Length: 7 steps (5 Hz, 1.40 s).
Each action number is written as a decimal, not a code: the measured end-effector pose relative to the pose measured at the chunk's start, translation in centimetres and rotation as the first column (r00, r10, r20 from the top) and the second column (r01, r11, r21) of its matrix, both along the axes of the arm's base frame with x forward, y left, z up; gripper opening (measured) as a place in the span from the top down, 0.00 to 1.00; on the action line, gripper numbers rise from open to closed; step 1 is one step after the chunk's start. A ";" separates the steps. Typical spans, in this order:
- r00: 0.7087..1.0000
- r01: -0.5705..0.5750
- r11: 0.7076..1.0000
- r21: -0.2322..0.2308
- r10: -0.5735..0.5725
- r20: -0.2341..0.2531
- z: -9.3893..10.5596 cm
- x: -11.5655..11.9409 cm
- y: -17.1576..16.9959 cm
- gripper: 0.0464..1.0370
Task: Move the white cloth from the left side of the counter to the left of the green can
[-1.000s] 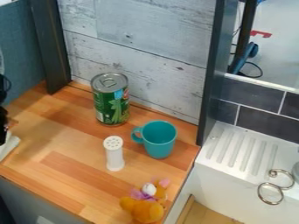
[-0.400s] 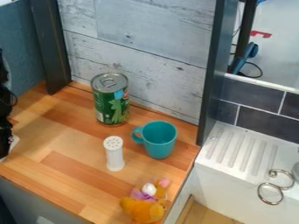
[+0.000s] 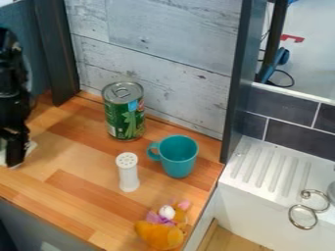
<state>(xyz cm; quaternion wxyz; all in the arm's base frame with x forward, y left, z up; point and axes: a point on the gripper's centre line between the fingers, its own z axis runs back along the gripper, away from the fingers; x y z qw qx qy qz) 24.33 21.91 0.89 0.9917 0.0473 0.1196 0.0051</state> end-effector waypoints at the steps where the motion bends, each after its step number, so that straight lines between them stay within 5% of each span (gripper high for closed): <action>1: 0.995 0.098 0.995 -0.018 -0.097 0.030 0.1 3.8 -2.2 0.03; 3: 0.990 0.123 0.991 -0.056 -0.118 0.082 0.2 7.4 -3.0 0.03; 5: 0.990 0.097 0.992 -0.084 -0.088 0.106 0.3 6.8 -2.7 0.04; 7: 0.986 0.106 0.992 -0.066 -0.096 0.137 2.5 5.5 -2.3 0.04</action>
